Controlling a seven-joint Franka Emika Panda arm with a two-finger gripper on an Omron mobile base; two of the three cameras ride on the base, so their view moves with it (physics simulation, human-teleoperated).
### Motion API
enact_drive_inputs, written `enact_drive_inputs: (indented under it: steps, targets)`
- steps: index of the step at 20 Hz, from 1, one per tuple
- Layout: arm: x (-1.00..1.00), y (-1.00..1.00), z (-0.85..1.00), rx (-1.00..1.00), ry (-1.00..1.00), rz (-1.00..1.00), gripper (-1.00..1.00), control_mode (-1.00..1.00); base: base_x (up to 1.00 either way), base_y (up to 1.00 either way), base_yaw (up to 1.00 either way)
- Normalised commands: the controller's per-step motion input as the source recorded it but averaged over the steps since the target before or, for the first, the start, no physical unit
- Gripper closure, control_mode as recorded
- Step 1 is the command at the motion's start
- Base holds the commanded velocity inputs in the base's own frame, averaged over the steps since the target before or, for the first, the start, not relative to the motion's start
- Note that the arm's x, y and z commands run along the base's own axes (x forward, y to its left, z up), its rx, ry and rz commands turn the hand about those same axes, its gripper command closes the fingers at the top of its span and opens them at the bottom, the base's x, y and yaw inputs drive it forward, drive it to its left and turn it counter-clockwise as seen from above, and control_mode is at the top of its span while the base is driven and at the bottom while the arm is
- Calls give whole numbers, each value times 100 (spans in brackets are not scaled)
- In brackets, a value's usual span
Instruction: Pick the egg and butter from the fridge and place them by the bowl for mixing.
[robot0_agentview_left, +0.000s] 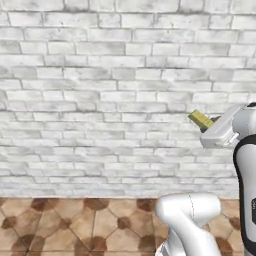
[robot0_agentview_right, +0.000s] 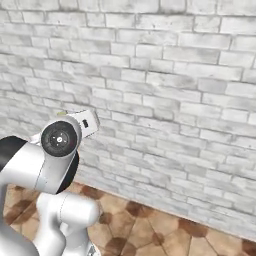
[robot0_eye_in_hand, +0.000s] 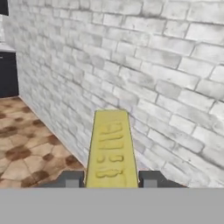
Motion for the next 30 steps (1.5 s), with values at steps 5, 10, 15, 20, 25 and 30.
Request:
enact_drive_inputs:
  steps: [5, 10, 15, 20, 25, 30]
  targets:
    - [0, 0, 0, 0, 0, 0, 100, 100, 100, 0, 59]
    - [0, 0, 0, 0, 0, 0, 100, 100, 98, 0, 66]
    - [0, 0, 0, 0, 0, 0, 100, 100, 37, 15, 75]
    - [0, 0, 0, 0, 0, 0, 100, 100, 14, 37, 76]
    - [0, 0, 0, 0, 0, 0, 100, 100, 88, 38, 49]
    - [0, 0, 0, 0, 0, 0, 100, 100, 100, 0, 26]
